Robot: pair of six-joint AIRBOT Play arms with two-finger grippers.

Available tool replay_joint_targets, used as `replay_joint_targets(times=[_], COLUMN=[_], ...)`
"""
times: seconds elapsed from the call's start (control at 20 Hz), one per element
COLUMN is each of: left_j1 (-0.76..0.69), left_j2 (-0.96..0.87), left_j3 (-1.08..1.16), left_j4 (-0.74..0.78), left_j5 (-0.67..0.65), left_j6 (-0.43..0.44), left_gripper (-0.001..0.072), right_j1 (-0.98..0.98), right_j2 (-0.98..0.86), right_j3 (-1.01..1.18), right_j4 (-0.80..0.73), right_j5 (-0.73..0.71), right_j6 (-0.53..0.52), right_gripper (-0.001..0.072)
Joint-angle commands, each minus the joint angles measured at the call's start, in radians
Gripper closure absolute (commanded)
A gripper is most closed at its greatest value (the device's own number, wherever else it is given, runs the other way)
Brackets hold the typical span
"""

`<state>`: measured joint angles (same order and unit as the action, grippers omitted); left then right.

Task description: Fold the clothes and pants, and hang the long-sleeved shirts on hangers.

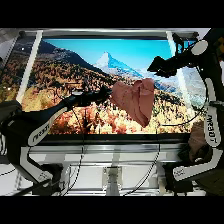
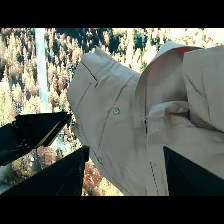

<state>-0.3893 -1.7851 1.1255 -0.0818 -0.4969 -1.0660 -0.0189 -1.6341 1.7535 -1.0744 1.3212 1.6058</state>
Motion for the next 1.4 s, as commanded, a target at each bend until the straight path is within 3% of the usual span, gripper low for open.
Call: replay_joint_targets(times=[0.0, 0.25, 0.35, 0.65, 0.7, 0.75, 0.85, 0.9, 1.0, 1.15, 1.35], left_j1=[-0.002, -0.002, -0.002, -0.002, -0.002, -0.002, -0.002, -0.001, -0.002, -0.012, -0.017], left_j2=[-0.028, -0.063, -0.079, -0.118, -0.117, -0.116, -0.116, -0.114, -0.091, 0.003, 0.096], left_j3=[0.019, 0.070, 0.089, 0.114, 0.116, 0.122, 0.145, 0.164, 0.191, 0.200, 0.199], left_j4=[-0.009, -0.009, -0.009, -0.010, -0.011, -0.011, -0.033, -0.035, -0.033, 0.015, 0.246], left_j5=[0.007, 0.004, 0.005, -0.023, -0.023, -0.023, -0.042, -0.063, -0.085, -0.063, -0.040], left_j6=[0.004, 0.004, 0.004, -0.004, -0.004, -0.004, -0.003, 0.001, 0.027, 0.086, -0.031], left_gripper=[0.0364, 0.0376, 0.0483, 0.0490, 0.0519, 0.0606, 0.0624, 0.0676, 0.0691, 0.0695, 0.0695], right_j1=[0.001, 0.001, 0.001, 0.001, 0.001, 0.001, 0.001, 0.001, 0.001, 0.000, 0.000], right_j2=[0.001, 0.001, 0.001, 0.001, 0.001, 0.001, 0.001, 0.001, 0.001, 0.000, 0.009], right_j3=[0.004, 0.004, 0.004, 0.004, 0.004, 0.004, 0.004, 0.004, 0.004, 0.004, -0.047], right_j4=[0.001, 0.002, 0.002, 0.002, 0.002, 0.001, 0.001, 0.001, 0.002, 0.059, 0.195], right_j5=[0.016, 0.023, 0.024, 0.023, 0.023, 0.022, 0.022, 0.021, 0.010, -0.032, -0.068], right_j6=[0.000, 0.000, 0.000, 0.000, 0.000, 0.000, -0.001, -0.002, -0.006, -0.054, -0.080], right_gripper=[0.0194, 0.0194, 0.0195, 0.0195, 0.0195, 0.0198, 0.0364, 0.0458, 0.0696, 0.0700, 0.0703])
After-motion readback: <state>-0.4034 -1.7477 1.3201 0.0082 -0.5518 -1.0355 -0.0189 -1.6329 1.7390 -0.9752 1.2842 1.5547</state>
